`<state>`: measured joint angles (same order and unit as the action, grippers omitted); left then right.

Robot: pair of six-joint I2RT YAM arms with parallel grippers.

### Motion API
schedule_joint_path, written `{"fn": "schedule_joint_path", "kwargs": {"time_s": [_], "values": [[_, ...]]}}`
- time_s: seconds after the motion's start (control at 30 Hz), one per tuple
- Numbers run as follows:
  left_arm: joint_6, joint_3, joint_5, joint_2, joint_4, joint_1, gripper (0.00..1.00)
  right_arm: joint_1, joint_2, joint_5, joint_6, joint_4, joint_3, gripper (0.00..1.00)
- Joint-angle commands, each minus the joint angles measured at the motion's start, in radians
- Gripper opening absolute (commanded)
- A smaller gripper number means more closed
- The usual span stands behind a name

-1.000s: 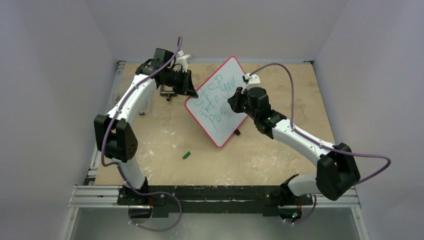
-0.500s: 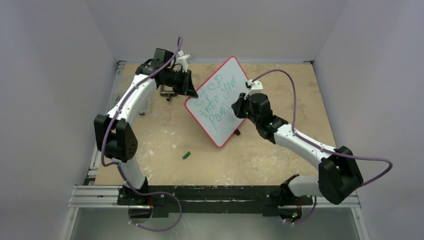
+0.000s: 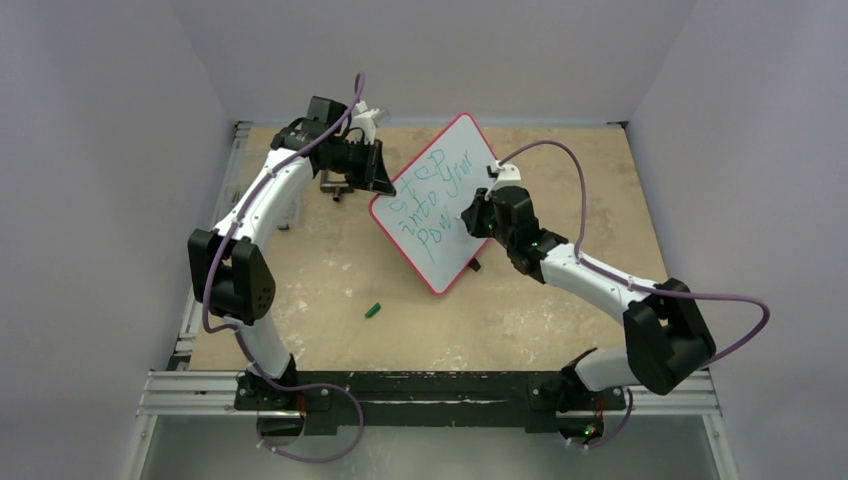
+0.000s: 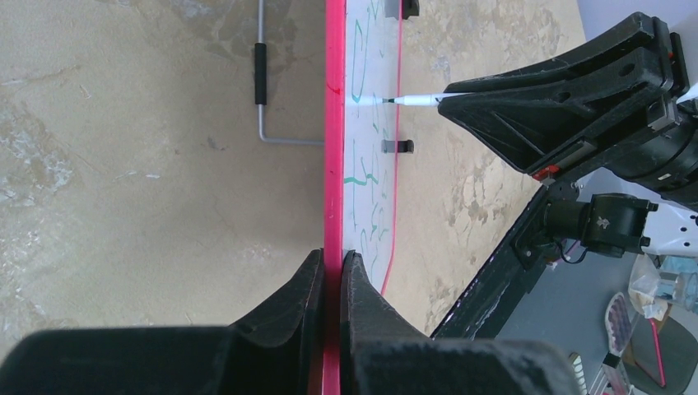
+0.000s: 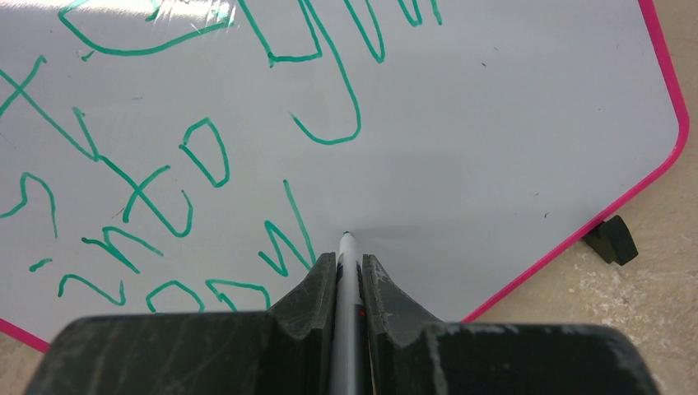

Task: Write a sentence on the whiteboard

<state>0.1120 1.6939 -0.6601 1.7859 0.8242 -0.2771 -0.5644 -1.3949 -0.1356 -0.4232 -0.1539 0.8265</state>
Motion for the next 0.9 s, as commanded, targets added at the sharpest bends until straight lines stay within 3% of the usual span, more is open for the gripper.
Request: {"fn": "schedule_joint_path", "kwargs": {"time_s": [0.0, 0.57, 0.87], "values": [[-0.044, 0.001, 0.067, -0.011, -0.011, -0.002, 0.00, 0.003, -0.002, 0.002, -0.008, -0.051, 0.045, 0.00], [-0.044, -0.002, 0.066, -0.013, -0.012, -0.003, 0.00, 0.029, -0.046, 0.032, -0.008, -0.049, 0.109, 0.00], [-0.044, 0.001, 0.065, -0.011, -0.010, -0.004, 0.00, 0.030, -0.047, 0.078, -0.015, -0.042, 0.046, 0.00]]}}
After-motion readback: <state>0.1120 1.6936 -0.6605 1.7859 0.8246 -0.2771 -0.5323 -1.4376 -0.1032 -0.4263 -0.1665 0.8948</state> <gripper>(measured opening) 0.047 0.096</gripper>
